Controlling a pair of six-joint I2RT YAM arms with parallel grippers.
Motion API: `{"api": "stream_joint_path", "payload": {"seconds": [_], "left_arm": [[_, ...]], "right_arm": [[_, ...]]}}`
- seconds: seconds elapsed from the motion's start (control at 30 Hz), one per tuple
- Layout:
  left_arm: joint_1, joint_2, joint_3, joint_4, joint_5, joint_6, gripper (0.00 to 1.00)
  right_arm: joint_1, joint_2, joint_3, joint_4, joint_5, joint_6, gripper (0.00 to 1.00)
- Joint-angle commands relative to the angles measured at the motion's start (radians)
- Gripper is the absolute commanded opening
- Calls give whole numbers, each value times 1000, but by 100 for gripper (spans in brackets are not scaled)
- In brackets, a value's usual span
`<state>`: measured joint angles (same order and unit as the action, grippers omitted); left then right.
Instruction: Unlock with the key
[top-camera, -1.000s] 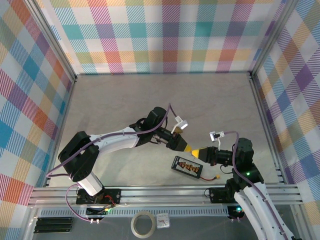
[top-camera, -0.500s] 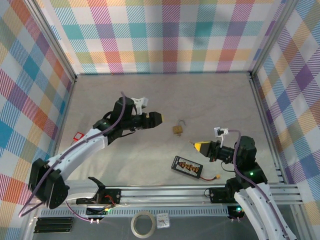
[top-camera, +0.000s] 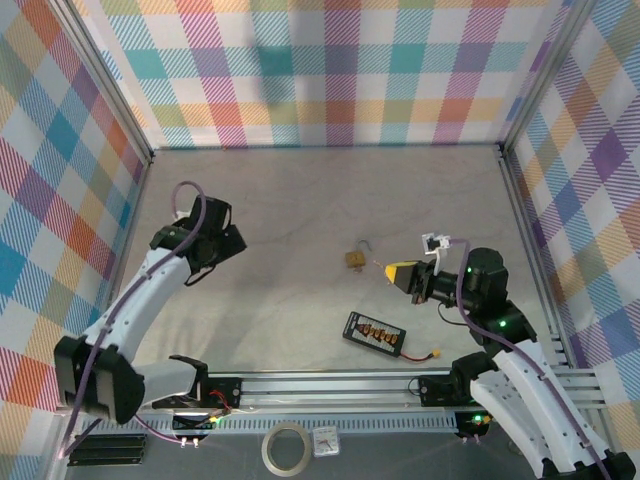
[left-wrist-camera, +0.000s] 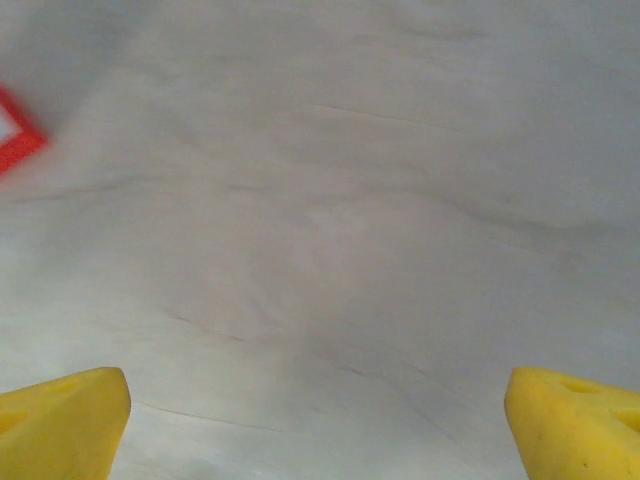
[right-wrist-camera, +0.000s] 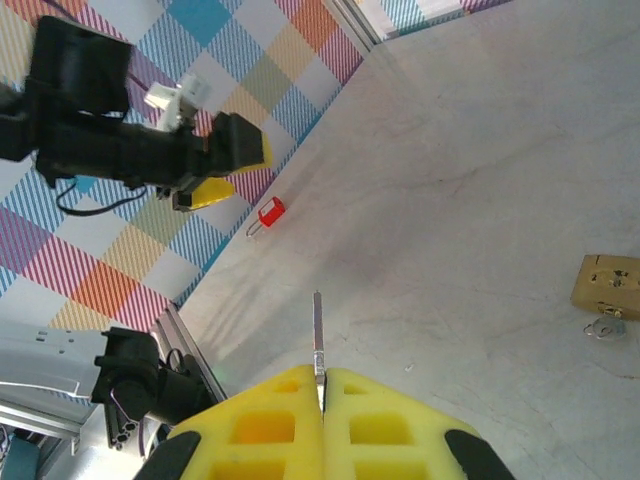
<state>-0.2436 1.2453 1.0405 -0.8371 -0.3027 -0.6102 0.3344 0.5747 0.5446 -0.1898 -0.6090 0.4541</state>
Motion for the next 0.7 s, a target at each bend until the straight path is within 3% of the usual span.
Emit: {"api": "stream_joint_path", "payload": {"seconds": [0.0,0.2,0.5,0.67], "left_arm": [[74,63,35,-73,-158,77,96],[222,259,125,-78,-145,196,93],[415,444,138,59,106,300,81],[491,492,151,97,179,323,79]], "right_arm": [[6,-18,35,-32,-8,-32,0],[6,-66,36,-102,-9,-20,0],[6,-161,8,-172,20,41,0],[6,-197,16,-225,30,46,0]]}}
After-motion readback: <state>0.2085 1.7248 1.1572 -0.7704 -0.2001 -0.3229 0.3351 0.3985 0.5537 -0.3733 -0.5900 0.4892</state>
